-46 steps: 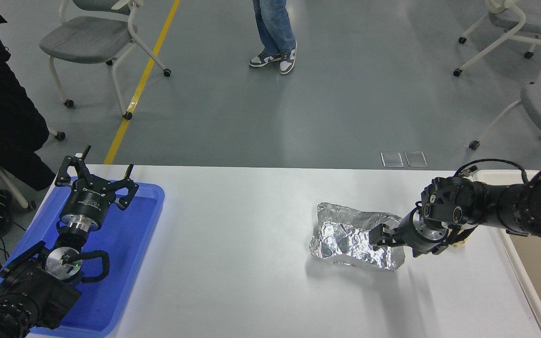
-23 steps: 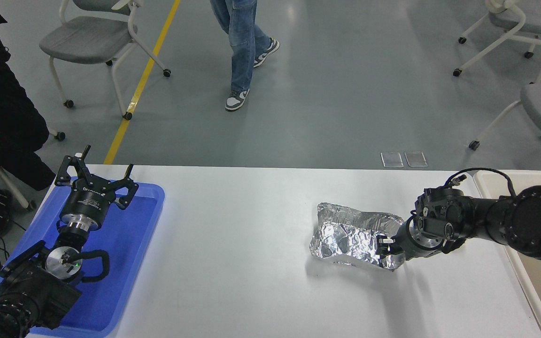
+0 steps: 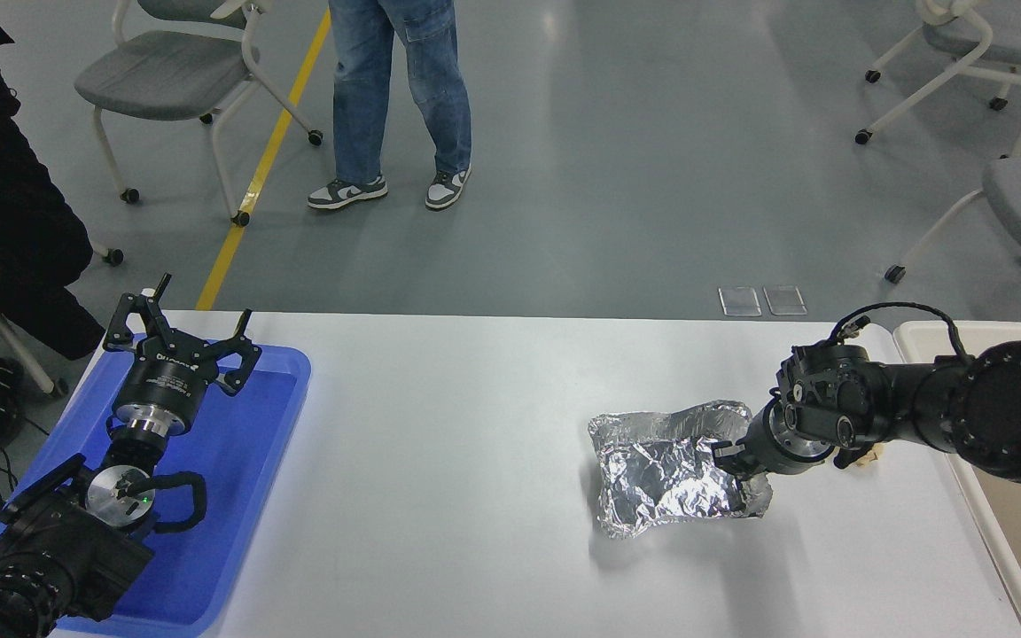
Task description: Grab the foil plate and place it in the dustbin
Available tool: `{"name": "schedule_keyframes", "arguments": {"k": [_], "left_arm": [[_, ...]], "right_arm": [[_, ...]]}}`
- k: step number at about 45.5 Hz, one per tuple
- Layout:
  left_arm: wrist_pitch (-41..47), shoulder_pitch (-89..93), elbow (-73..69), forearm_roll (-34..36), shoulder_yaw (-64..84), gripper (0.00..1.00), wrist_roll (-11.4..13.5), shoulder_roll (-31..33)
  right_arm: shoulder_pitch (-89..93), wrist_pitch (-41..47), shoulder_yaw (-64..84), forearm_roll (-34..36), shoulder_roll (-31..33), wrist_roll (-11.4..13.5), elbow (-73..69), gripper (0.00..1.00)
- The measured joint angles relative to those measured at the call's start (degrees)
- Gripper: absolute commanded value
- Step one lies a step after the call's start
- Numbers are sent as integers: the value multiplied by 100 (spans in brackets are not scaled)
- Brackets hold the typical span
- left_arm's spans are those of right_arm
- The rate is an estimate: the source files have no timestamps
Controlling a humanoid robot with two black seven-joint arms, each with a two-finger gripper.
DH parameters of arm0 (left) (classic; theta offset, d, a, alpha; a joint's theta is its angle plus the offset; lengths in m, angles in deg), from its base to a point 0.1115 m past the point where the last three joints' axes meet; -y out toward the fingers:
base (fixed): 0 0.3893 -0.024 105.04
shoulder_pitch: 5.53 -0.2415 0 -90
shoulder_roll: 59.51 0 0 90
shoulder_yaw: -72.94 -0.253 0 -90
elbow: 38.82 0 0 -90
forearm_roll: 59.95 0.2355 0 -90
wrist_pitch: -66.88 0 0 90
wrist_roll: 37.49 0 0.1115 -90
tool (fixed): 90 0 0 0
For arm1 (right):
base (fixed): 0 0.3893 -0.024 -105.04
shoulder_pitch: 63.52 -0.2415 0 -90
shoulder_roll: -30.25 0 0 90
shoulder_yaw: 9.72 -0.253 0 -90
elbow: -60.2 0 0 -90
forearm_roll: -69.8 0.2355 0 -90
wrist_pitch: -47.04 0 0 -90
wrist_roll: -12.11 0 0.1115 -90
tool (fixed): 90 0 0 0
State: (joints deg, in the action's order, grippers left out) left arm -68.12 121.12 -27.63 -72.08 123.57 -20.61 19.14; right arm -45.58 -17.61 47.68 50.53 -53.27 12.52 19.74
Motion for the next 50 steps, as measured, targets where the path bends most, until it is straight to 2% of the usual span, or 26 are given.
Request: {"name": "schedule_keyframes", "arguments": {"k": [13,27,40,50], "left_arm": [[0,1,-2,-1,0,100,0,0],[0,0,3,3,0,100,0,1],[0,0,1,3,0,100,0,1],[0,0,-1,3,0,100,0,1]], "right_arm": [[-1261,181,-19,-108,757,7,-1529,0],[-3754,702,597,-167,1722,31,-3639,0],[-6009,1543,1314,-159,2128,60,-4655,0],[-7240,1816,1787,-152,2298,98,-4894,0]]}}
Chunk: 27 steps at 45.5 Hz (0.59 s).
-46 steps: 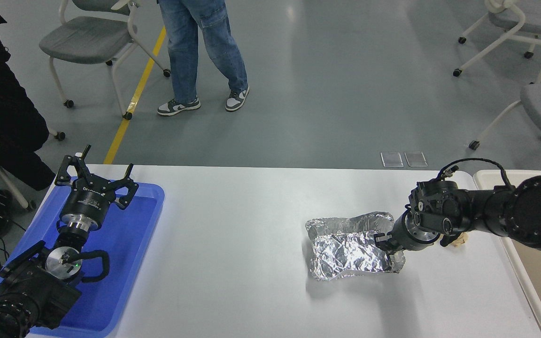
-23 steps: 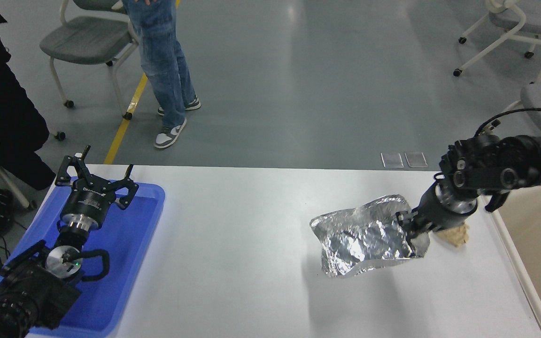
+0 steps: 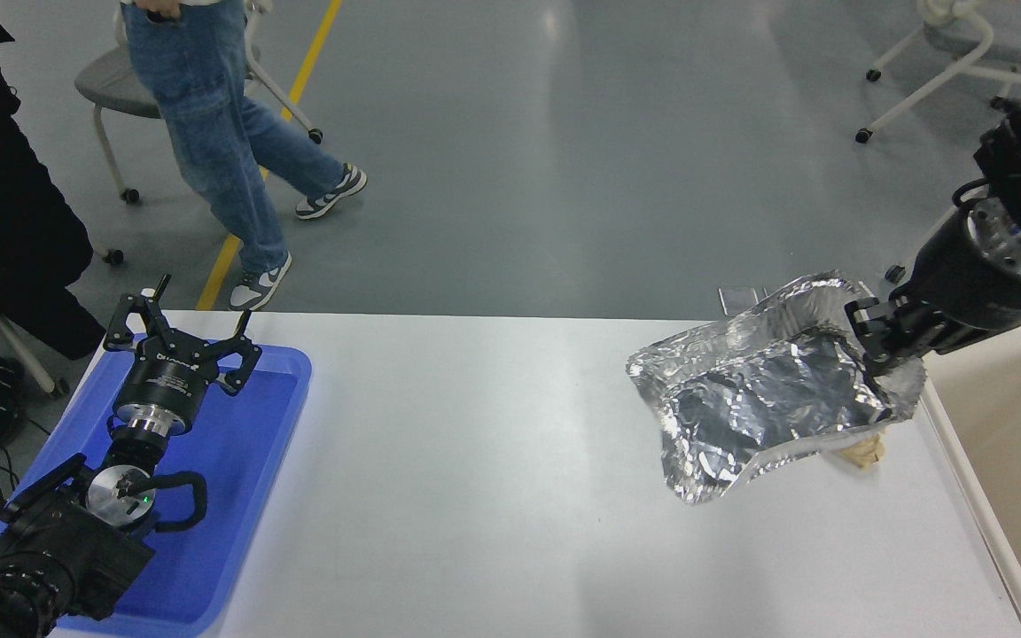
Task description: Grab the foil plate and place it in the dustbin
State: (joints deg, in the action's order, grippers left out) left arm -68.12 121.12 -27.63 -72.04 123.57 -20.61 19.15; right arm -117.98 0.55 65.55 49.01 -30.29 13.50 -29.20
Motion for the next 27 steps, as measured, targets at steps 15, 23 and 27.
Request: {"name": "schedule_keyframes", "arguments": {"k": [15,23,27], "left_arm": [[0,0,-1,-2,0,100,0,0],[0,0,-1,-4,0,100,0,0],[0,-1,-2,-4,0,100,0,0]], "right_arm": [[-711,116,303,-17,114,16,-120,0],[-794,135,348,-23,134,18,-139,0],[-734,140,365,-37,165,19,-131,0]]}}
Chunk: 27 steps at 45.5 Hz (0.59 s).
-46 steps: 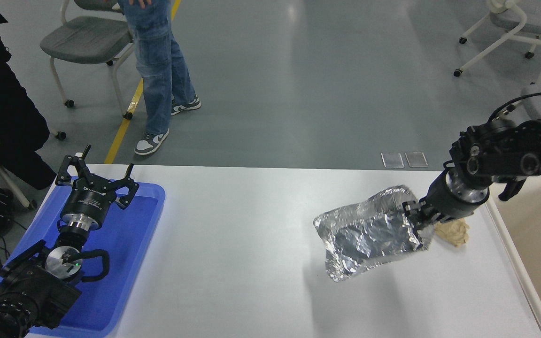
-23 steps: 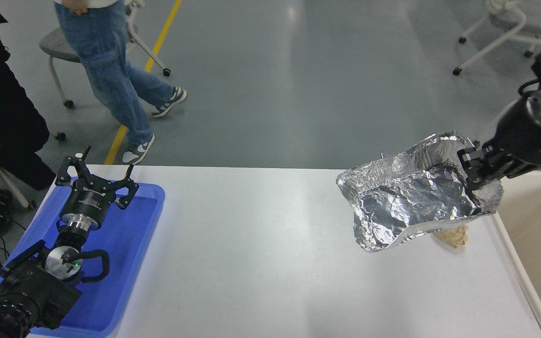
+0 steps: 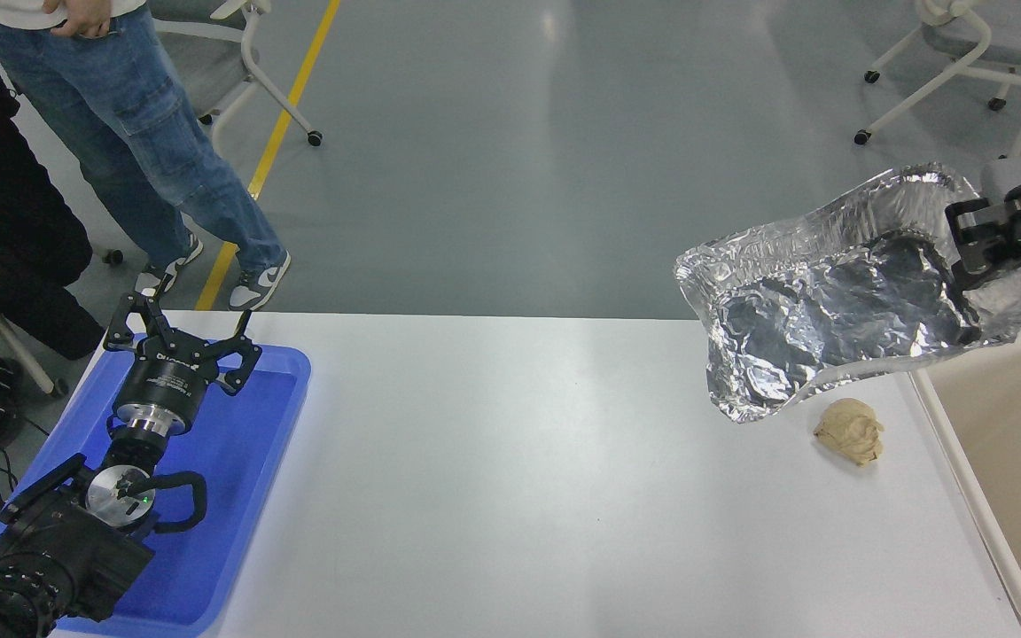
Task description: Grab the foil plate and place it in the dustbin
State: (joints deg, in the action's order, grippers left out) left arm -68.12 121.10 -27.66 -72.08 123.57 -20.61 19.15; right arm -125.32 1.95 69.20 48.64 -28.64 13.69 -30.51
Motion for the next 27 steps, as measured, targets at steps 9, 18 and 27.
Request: {"name": "schedule_keyframes", "arguments": {"k": [9,18,27], "left_arm": [[0,-5,-1,0,0,100,0,-6],[0,-7,1,0,0,100,0,-8],[0,-8,1,-1,0,100,0,-8]], "right_arm": [[542,5,88,-103,135,1,290,0],[1555,-314,181,-162,404,2,937,0],[3262,-924,-51,-123,656,-1,2326,0]]}}
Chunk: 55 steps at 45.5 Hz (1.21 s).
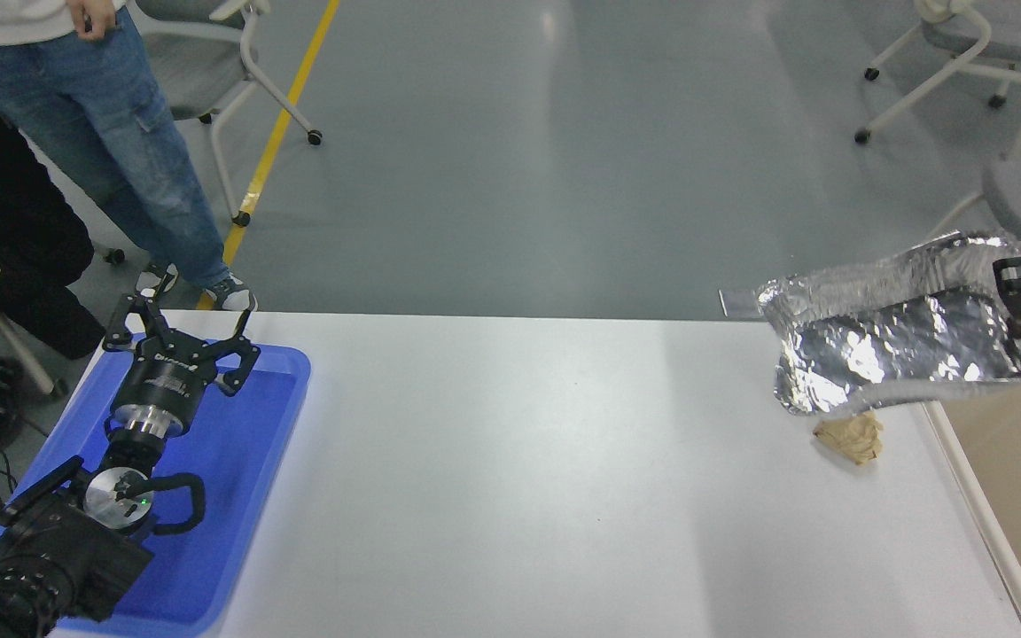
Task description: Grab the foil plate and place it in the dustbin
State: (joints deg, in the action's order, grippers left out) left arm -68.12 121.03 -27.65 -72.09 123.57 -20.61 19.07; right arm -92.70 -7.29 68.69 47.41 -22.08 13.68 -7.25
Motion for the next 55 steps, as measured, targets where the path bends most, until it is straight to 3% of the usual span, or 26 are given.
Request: {"name": "schedule_keyframes", "arguments": {"k": [24,47,48,50,51,53,54,55], "left_arm": [[0,-1,-1,1,0,100,8,0],[0,0,-1,1,0,100,9,0],[0,0,-1,1,0,100,9,0],[0,0,-1,1,0,100,9,0],[0,0,-1,1,0,100,9,0],[0,0,-1,1,0,100,9,0],[0,0,-1,1,0,100,9,0],[0,0,-1,1,0,100,9,0]], "right_arm": [[5499,-1089,-2987,537,173,2,4630,0],[8041,-2693,-5833,681,-266,2,5965,0],[8075,-2732,-5902,683,-278,2,5977,5],[8147,-2819,-6049,686,-306,3,6003,27],[8169,-2851,-6101,687,-318,2,6012,44],[8222,-2914,-6209,690,-340,3,6026,87],[8242,-2937,-6246,690,-348,3,6032,100],[8260,-2958,-6278,691,-354,3,6038,100]]}}
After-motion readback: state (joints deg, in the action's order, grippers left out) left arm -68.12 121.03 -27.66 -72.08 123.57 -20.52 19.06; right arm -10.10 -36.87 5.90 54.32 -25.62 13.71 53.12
